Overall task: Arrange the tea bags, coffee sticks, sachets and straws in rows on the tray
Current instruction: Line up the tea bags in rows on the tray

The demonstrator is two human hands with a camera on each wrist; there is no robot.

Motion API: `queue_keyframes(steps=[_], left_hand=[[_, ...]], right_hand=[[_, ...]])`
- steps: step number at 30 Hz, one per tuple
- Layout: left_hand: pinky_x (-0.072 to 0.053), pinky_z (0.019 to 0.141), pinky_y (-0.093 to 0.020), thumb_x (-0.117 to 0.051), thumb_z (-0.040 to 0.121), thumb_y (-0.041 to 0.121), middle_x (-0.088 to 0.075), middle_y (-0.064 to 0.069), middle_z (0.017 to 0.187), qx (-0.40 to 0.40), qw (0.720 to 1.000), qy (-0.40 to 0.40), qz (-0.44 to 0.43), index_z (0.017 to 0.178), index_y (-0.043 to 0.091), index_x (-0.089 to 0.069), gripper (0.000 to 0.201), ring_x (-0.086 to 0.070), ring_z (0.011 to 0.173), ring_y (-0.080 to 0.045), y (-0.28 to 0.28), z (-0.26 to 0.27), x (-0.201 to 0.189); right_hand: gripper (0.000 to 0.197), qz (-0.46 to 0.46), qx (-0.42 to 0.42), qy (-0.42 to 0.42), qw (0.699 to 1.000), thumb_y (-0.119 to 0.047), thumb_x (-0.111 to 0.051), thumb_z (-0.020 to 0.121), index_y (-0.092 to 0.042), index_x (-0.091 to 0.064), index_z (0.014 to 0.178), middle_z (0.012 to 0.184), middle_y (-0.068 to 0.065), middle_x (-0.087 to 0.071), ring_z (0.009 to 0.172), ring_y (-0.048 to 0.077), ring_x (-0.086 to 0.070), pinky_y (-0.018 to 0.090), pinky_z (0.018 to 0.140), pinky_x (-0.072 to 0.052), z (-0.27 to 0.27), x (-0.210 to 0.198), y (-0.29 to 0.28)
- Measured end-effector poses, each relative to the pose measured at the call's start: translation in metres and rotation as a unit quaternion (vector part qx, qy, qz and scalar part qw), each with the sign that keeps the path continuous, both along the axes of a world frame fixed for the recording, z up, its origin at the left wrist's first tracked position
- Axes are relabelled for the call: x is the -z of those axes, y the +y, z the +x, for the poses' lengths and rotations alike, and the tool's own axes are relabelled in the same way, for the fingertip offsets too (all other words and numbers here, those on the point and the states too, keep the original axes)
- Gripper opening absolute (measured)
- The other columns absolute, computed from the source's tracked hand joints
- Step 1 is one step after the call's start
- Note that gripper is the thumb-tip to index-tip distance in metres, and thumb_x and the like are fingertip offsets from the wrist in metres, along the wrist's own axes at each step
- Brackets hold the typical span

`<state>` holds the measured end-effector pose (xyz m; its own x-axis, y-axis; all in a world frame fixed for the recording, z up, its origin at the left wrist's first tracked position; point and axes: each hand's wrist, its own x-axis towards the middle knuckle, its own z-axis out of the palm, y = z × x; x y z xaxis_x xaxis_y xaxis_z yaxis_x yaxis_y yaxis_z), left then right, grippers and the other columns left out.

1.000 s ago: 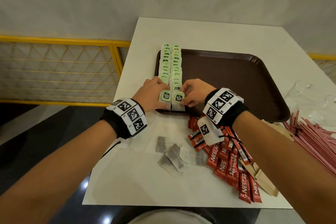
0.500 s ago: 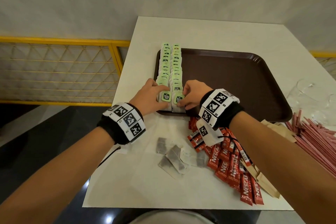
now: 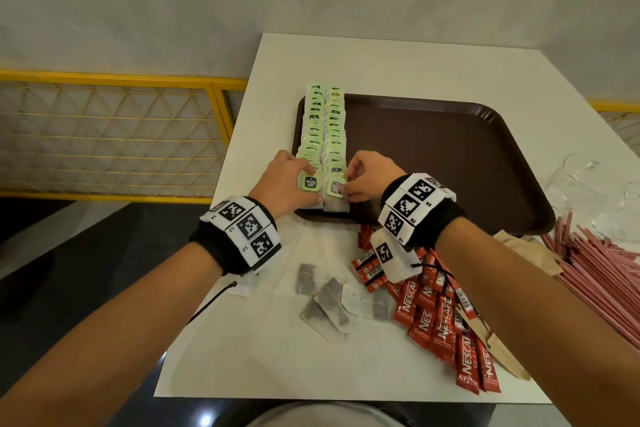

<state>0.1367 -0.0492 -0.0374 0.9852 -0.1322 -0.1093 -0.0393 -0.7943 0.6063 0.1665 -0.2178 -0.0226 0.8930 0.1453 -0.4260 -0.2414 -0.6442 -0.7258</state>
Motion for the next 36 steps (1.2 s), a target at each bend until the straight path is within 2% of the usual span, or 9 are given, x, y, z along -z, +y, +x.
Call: queue_keyframes(steps=[4,11,14,20,24,28,31,33,36], left_hand=[[-0.043,0.096,-0.030,-0.076,0.076,0.024,-0.040,-0.007,0.122,-0.005,1.000,0.001,-0.018,0.124,0.014,-0.055,0.054,-0.048,0.112,-0.021,0.001,-0.001,-0.001],[-0.040,0.097,-0.028,-0.074,0.079,0.027,-0.039,-0.009,0.129,0.011,1.000,0.012,0.012,0.132,0.009,-0.050,0.061,-0.045,0.117,-0.022,0.002,-0.002,-0.004],[-0.038,0.097,-0.026,-0.073,0.079,0.028,-0.038,-0.009,0.130,0.020,1.000,0.012,0.018,0.134,0.009,-0.048,0.062,-0.044,0.118,-0.021,0.002,-0.004,-0.004],[-0.030,0.093,-0.018,-0.074,0.078,0.026,-0.038,-0.008,0.130,0.033,0.999,0.008,0.037,0.134,0.012,-0.049,0.063,-0.042,0.119,-0.020,0.001,-0.006,-0.007],[-0.034,0.085,-0.019,-0.073,0.079,0.027,-0.042,-0.005,0.121,0.044,0.999,-0.017,0.017,0.126,0.014,-0.056,0.052,-0.047,0.108,-0.018,0.000,-0.014,-0.017],[-0.041,0.069,-0.016,-0.075,0.078,0.025,-0.054,0.001,0.102,0.176,0.984,0.007,0.023,0.105,0.015,-0.067,0.031,-0.056,0.081,-0.009,-0.002,-0.035,-0.032],[-0.041,0.065,-0.010,-0.076,0.076,0.025,-0.054,0.010,0.092,0.275,0.954,0.109,0.054,0.105,0.016,-0.067,0.031,-0.053,0.078,-0.005,-0.005,-0.053,-0.030],[-0.042,0.069,-0.015,-0.077,0.075,0.028,-0.050,0.008,0.094,0.303,0.939,0.132,0.096,0.109,0.017,-0.064,0.038,-0.049,0.078,-0.004,-0.006,-0.060,-0.024],[-0.035,0.064,-0.014,-0.080,0.070,0.033,-0.043,0.010,0.088,0.313,0.934,0.128,0.116,0.108,0.016,-0.059,0.046,-0.042,0.074,-0.003,-0.007,-0.066,-0.021]], right_hand=[[0.026,-0.013,-0.007,-0.010,1.000,-0.007,-0.071,0.079,-0.018,-0.048,0.084,0.091,0.004,-0.057,0.088,0.023,-0.065,0.038,0.081,-0.057,0.002,0.002,-0.004],[0.026,-0.008,-0.024,-0.029,0.999,-0.002,-0.070,0.078,-0.019,-0.050,0.082,0.096,0.007,-0.060,0.095,0.025,-0.065,0.040,0.083,-0.057,0.002,0.002,-0.004],[0.030,-0.036,-0.035,-0.031,0.998,-0.007,-0.075,0.075,-0.020,-0.050,0.083,0.105,0.009,-0.063,0.097,0.024,-0.064,0.041,0.087,-0.055,0.004,0.002,-0.006],[0.033,-0.055,-0.037,-0.043,0.997,-0.013,-0.079,0.072,-0.016,-0.051,0.090,0.103,0.006,-0.062,0.093,0.021,-0.064,0.038,0.083,-0.056,0.005,0.000,-0.005],[0.032,-0.020,-0.042,-0.055,0.997,-0.015,-0.075,0.078,-0.013,-0.052,0.100,0.091,0.000,-0.057,0.082,0.014,-0.061,0.024,0.066,-0.056,0.006,-0.012,-0.010],[0.026,0.013,-0.068,-0.084,0.994,-0.021,-0.071,0.082,-0.015,-0.054,0.101,0.090,-0.002,-0.057,0.086,0.012,-0.059,0.028,0.071,-0.057,-0.003,-0.039,-0.018],[0.021,0.015,-0.135,-0.084,0.987,-0.025,-0.071,0.080,-0.018,-0.057,0.095,0.088,0.001,-0.059,0.080,0.013,-0.058,0.030,0.070,-0.055,-0.028,-0.056,-0.020],[0.022,-0.045,-0.221,-0.069,0.972,-0.031,-0.071,0.079,-0.022,-0.059,0.095,0.088,0.001,-0.061,0.076,0.013,-0.059,0.030,0.070,-0.054,-0.049,-0.061,-0.019],[0.024,-0.163,-0.332,-0.030,0.929,-0.040,-0.072,0.077,-0.027,-0.057,0.092,0.079,-0.011,-0.056,0.071,0.004,-0.053,0.020,0.064,-0.043,-0.078,-0.056,-0.016]])
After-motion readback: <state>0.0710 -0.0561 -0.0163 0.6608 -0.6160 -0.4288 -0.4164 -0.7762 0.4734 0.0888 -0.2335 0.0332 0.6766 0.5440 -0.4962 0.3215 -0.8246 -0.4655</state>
